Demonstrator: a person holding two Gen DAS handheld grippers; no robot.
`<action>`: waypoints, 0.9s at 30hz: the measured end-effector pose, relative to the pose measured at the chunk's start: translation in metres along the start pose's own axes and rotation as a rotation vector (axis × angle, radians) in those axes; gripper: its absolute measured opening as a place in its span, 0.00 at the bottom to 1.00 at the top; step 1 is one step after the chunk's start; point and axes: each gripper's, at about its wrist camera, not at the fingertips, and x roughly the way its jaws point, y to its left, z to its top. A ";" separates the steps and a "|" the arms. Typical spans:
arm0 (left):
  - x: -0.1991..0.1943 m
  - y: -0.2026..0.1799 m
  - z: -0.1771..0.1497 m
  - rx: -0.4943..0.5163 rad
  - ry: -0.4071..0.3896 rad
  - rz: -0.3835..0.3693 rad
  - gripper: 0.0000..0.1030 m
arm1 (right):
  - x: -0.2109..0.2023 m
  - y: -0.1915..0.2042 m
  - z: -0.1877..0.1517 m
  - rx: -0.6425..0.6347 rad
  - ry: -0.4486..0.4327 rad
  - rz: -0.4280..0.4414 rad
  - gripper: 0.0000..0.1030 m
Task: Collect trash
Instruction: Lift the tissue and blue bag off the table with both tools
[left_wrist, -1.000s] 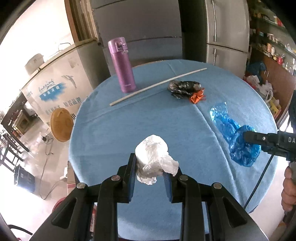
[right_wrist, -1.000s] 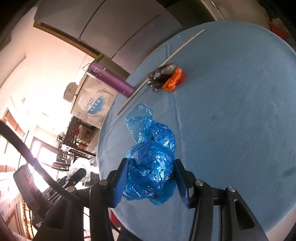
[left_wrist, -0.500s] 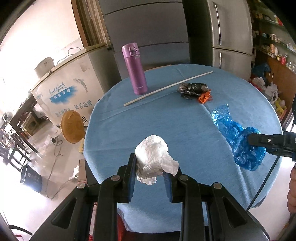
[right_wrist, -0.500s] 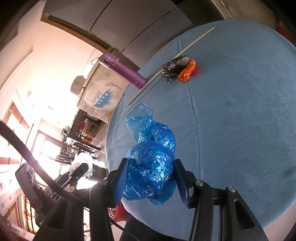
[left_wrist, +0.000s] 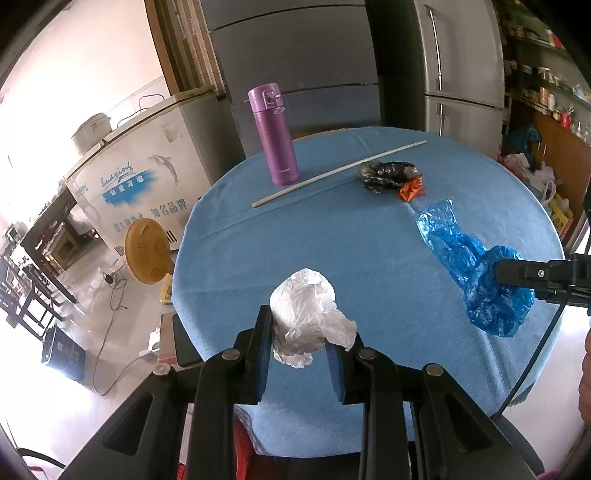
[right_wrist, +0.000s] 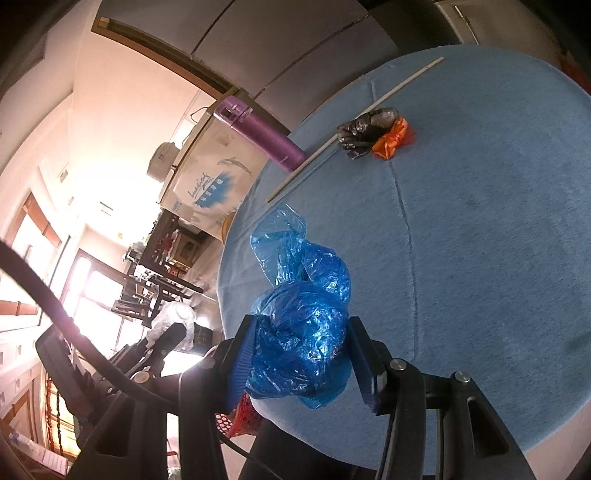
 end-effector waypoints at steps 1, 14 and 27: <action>0.000 0.001 0.000 -0.001 0.001 0.000 0.28 | 0.001 0.001 0.000 -0.001 0.002 0.002 0.51; 0.005 0.009 -0.006 -0.020 0.011 0.003 0.28 | 0.013 0.004 0.004 -0.021 0.025 0.005 0.51; 0.008 0.021 -0.011 -0.039 0.021 0.015 0.28 | 0.020 0.010 0.003 -0.031 0.043 0.016 0.51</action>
